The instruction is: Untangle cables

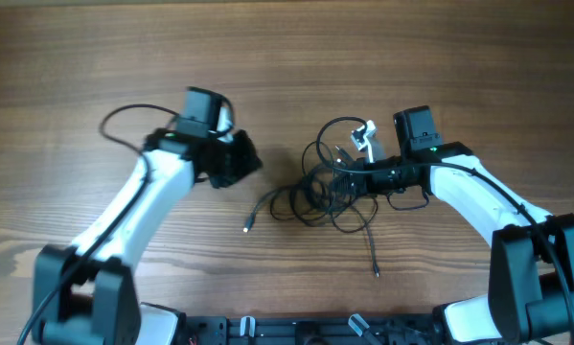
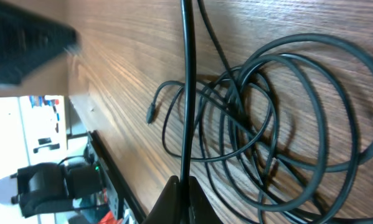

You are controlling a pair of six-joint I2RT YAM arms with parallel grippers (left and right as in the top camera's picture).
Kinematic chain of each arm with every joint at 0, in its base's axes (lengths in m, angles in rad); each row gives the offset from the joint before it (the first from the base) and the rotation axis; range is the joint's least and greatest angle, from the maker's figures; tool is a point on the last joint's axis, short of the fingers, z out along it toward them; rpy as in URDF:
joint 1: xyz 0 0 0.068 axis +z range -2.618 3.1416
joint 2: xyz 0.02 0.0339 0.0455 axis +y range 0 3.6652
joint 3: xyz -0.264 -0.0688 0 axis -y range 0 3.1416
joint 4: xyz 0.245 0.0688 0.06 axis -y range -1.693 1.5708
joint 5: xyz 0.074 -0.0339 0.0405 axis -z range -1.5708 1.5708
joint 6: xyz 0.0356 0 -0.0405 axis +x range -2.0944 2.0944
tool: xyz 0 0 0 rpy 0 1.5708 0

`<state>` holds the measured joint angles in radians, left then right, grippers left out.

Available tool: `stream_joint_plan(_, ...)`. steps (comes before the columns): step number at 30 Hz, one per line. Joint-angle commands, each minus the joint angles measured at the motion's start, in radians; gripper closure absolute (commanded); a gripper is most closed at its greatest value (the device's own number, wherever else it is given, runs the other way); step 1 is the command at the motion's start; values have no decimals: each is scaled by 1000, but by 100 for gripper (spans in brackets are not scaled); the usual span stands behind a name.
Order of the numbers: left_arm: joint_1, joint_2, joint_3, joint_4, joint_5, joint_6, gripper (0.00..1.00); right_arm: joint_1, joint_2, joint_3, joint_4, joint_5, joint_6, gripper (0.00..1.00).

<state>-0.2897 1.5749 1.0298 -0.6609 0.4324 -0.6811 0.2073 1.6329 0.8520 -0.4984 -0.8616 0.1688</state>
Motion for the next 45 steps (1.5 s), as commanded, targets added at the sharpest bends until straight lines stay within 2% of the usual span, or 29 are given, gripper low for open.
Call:
stream_joint_plan(1, -88, 97, 2, 26, -3, 23, 82, 2, 15, 3, 1, 198, 143, 96)
stream_joint_plan(3, -126, 139, 2, 56, -4, 23, 66, 2, 15, 3, -4, 244, 180, 96)
stream_joint_plan(5, -165, 183, 2, 91, -50, 23, 41, 2, 15, 3, -10, 257, 183, 96)
stream_joint_plan(7, -189, 209, 2, 114, -90, 23, 31, 2, 15, 3, -16, 261, 183, 96)
stream_joint_plan(8, -202, 224, 2, 135, -97, 23, 30, 2, 15, 3, -21, 264, 182, 96)
stream_joint_plan(17, -319, 254, 2, 272, -95, 23, 39, 2, 15, 3, -35, 268, 182, 96)
stream_joint_plan(19, -330, 254, 3, 296, -129, 24, 49, 2, 15, 3, -51, 298, 196, 96)
stream_joint_plan(21, -325, 254, 3, 313, -139, 25, 53, 2, 15, 3, -79, 366, 232, 96)
stream_joint_plan(23, -312, 253, 3, 333, -138, 27, 53, 2, 15, 3, -116, 462, 274, 96)
stream_joint_plan(25, -297, 253, 3, 356, -138, 27, 47, 2, 15, 3, -153, 532, 312, 96)
stream_joint_plan(30, -309, 254, 3, 416, -145, 27, 42, 2, 15, 3, -154, 523, 309, 96)
stream_joint_plan(37, -332, 254, 3, 418, -206, 27, 47, 2, 15, 3, -154, 521, 305, 96)
stream_joint_plan(40, -336, 256, 3, 428, -209, 83, 52, 2, 15, 3, -154, 521, 305, 96)
stream_joint_plan(45, -360, 268, 3, 447, -215, 181, 52, 2, 15, 3, -154, 521, 306, 96)
